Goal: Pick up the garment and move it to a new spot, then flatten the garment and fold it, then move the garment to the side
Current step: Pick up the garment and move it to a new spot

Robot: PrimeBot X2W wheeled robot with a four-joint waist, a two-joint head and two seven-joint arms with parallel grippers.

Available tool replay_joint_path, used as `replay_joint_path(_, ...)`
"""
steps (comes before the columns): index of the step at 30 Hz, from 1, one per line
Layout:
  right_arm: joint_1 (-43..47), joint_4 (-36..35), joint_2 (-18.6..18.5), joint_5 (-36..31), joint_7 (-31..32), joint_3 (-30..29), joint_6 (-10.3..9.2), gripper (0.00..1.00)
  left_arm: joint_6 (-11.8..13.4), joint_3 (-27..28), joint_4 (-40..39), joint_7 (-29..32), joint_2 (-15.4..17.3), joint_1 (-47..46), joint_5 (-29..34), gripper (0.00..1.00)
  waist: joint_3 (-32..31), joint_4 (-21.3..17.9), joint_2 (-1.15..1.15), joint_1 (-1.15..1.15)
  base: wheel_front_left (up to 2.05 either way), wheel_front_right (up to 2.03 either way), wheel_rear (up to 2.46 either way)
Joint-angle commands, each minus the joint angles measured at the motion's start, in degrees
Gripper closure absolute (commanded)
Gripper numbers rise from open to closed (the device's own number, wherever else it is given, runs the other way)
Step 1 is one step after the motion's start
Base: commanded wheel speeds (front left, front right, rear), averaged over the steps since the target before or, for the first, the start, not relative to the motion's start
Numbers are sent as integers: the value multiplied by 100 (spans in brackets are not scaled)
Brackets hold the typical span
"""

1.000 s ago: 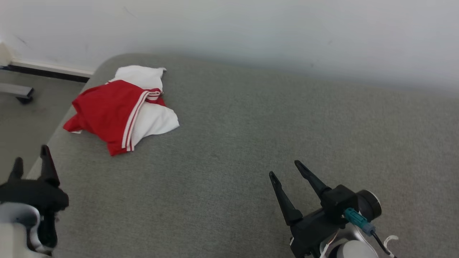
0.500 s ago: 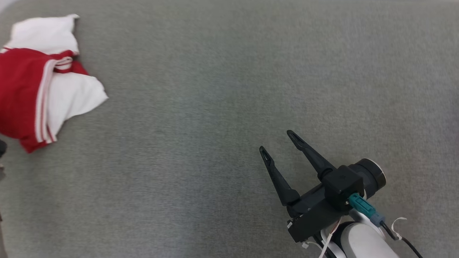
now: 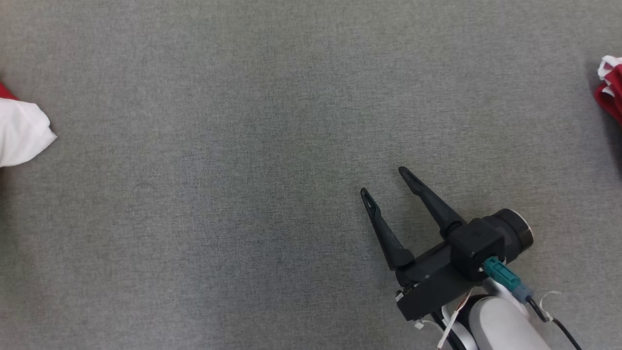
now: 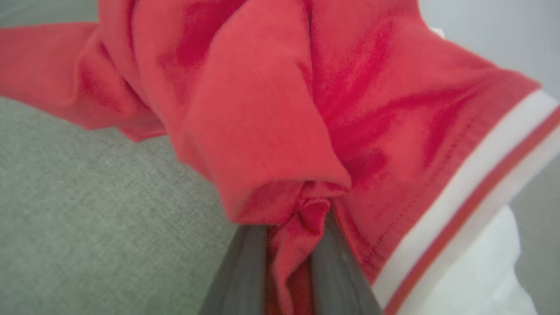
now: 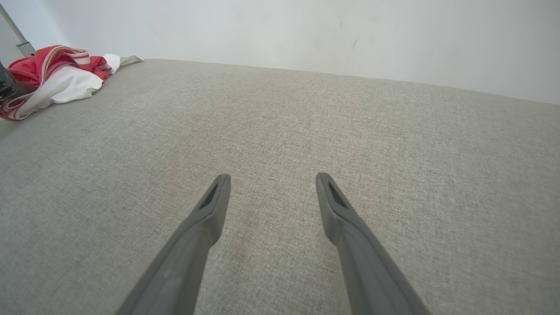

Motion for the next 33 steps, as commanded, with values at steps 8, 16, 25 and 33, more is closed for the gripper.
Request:
replay_joint_path(8, 179, 664, 301, 232, -431, 117, -17, 0, -464, -151, -479, 66, 467, 218, 80, 100, -1078, -105, -1, 0, 0, 0, 0)
replay_joint_path(16, 394, 1383, 460, 462, -786, 216, -17, 0, -796, -674, -1787, 586, 861, 76, 412, 100, -2151, -279, -1, 0, 0, 0, 0)
replay_joint_path(25, 526, 1717, 530, 602, -957, 225, -17, 0, -844, -1596, -3472, 1182, 354, 91, 604, 100, -2743, -813, -1, 0, 0, 0, 0)
replay_joint_path(33, 451, 1673, 547, 497, -939, 110, -17, 0, -767, -2195, -4373, 1420, -362, 657, 487, 100, -2583, -1554, -1, 0, 0, 0, 0)
